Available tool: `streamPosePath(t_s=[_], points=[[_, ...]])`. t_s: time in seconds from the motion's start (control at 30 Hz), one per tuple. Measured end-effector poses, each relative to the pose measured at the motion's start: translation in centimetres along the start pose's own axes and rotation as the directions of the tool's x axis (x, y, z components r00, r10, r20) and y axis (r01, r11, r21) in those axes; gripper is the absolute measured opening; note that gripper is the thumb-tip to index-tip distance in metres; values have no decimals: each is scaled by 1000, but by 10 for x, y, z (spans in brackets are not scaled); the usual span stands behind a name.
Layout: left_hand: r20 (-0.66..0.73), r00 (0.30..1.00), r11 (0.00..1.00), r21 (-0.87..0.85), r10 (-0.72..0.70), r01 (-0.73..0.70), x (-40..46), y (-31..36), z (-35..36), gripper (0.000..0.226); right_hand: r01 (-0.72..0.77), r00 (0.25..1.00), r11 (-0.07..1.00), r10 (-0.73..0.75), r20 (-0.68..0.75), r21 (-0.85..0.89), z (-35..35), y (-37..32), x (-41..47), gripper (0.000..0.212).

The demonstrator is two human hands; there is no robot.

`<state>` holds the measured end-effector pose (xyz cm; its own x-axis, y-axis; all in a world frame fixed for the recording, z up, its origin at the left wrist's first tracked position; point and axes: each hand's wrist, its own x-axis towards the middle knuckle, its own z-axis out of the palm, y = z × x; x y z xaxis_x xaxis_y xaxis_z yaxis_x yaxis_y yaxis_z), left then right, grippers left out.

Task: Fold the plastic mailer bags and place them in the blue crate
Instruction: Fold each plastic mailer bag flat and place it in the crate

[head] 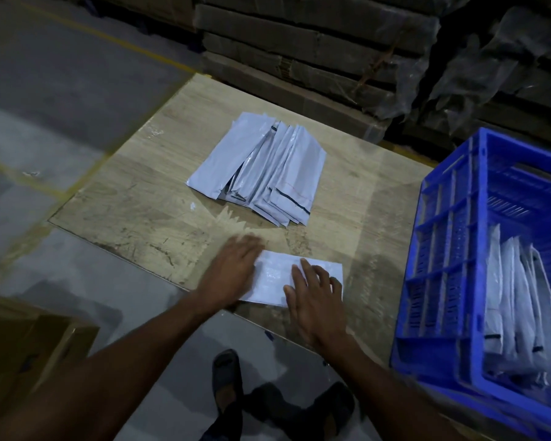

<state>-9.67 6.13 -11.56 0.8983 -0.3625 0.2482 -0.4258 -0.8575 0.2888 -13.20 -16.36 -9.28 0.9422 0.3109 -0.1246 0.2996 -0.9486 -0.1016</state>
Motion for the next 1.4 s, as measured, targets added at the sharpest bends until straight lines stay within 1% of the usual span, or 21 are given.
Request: streamPosePath(t_s=[0.07,0.1,0.13,0.2,0.23,0.33,0.5,0.63,0.7,0.83,0.97,1.13,1.23,1.33,1.4], points=[[91,995,998,-28,50,-47,-2,36,17,55,26,999,1000,-25,-35,17,8,-1,2,55],[129,990,998,-22,54,-51,-5,48,29,58,53,998,999,-52,-26,15,15,0,3,55],[158,987,1000,-15,25,-23,-8,57,37,60,76,997,997,-75,-6,10,22,2,3,55],[152,987,999,1,-44,45,-13,64,47,60,89,996,996,-89,-5,23,31,5,2,55],[127,990,998,12,-62,61,-15,64,49,60,84,996,996,-84,-13,31,33,6,2,55],[132,990,998,24,-55,52,-18,60,50,60,78,996,995,-75,-51,57,33,6,1,57],[127,990,997,55,-54,47,-19,61,53,59,-7,995,989,21,-95,145,29,2,-1,57],[134,989,995,82,-65,54,-20,59,52,58,-67,996,994,71,-52,89,31,4,-1,57],[147,988,995,90,-55,42,-21,56,50,58,-106,993,993,109,-38,60,32,9,-4,62],[163,985,994,103,-47,31,-24,50,45,61,-112,993,992,113,-22,50,34,14,-5,68],[176,979,991,104,-99,81,-29,42,37,63,-122,992,991,122,-4,54,32,16,-6,69],[185,970,979,159,-156,127,-39,23,26,65,-134,991,989,134,2,64,33,19,-7,72],[191,955,961,200,-228,190,-50,5,17,67,-129,991,990,127,35,52,30,19,-7,73],[179,945,948,213,-275,236,-51,4,16,69,-129,989,991,126,78,44,28,20,-7,74],[182,940,943,222,-288,246,-50,7,17,70,-126,991,992,125,54,18,21,13,-3,72]])
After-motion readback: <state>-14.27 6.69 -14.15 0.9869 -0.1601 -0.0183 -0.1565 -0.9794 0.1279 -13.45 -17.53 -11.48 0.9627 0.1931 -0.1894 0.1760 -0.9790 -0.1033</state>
